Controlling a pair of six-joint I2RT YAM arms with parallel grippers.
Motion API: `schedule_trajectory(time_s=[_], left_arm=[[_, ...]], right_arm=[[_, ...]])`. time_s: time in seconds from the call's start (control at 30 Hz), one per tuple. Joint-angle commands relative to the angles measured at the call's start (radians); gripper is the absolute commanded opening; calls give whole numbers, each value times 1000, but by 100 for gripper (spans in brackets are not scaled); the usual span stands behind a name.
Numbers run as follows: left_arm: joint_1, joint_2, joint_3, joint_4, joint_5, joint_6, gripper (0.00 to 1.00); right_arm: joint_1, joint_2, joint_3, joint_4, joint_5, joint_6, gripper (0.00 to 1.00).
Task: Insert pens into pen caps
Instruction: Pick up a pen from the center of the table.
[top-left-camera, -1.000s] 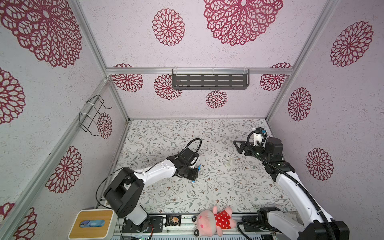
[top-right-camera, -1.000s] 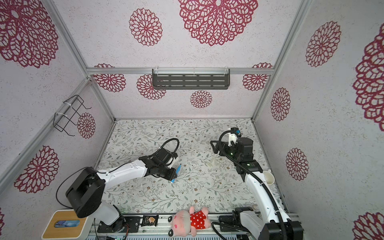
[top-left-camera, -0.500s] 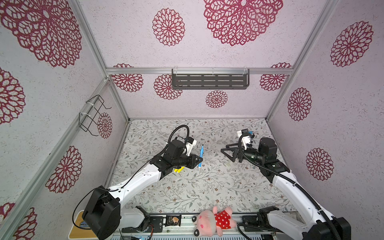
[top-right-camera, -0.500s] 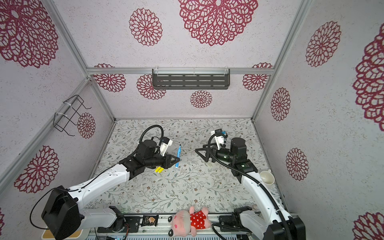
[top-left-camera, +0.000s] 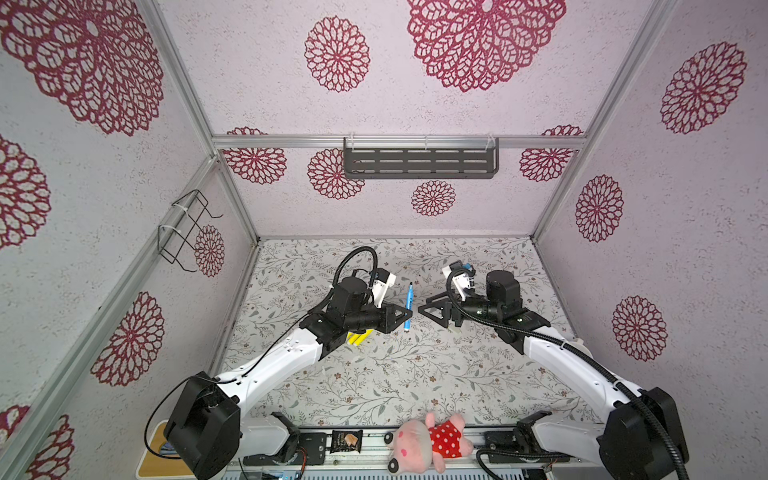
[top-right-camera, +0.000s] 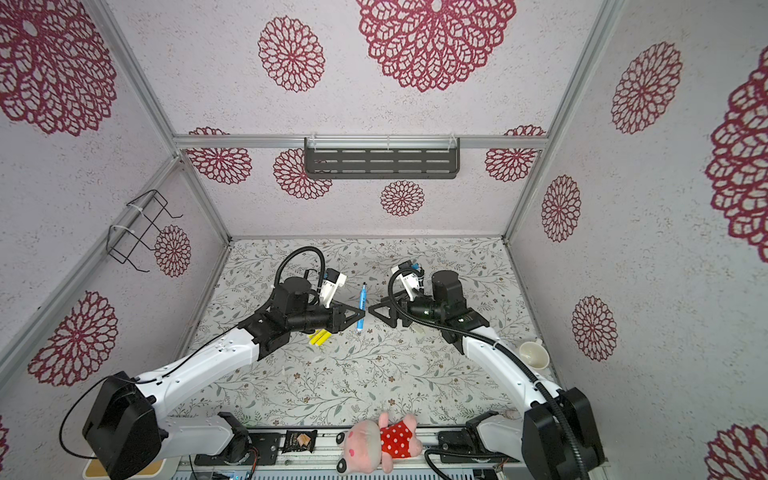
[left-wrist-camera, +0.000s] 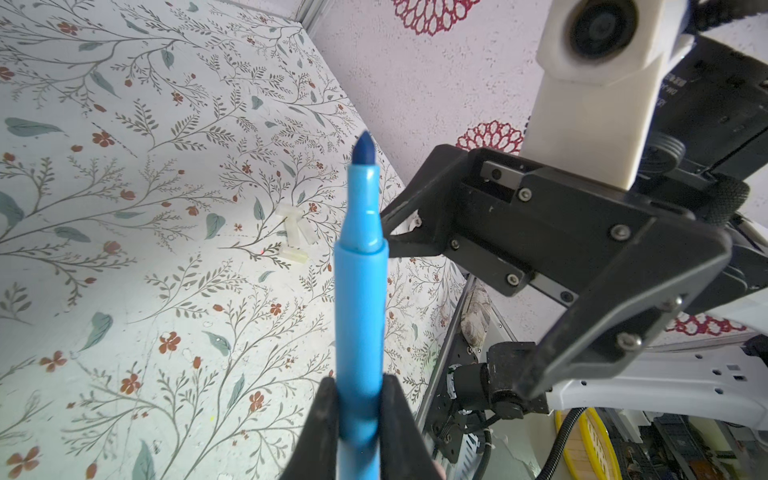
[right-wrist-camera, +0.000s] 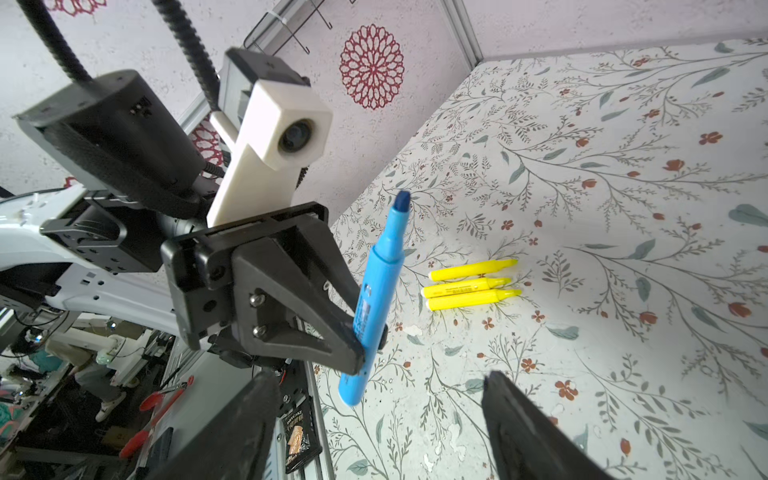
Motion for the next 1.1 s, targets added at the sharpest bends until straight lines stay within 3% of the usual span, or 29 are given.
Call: schedule_trajectory(time_s=[0.0,0.67,1.07], left_arm=[[-10,-20,5,34,12,-10,0],[-24,21,13,68,28,-20,0],[-26,26,-4,92,29,-32,0]], right_arm=[[17,6,37,124,-3,56,78],[65,110,79,243,7,133,62],[87,105,67,268,12,144,29]])
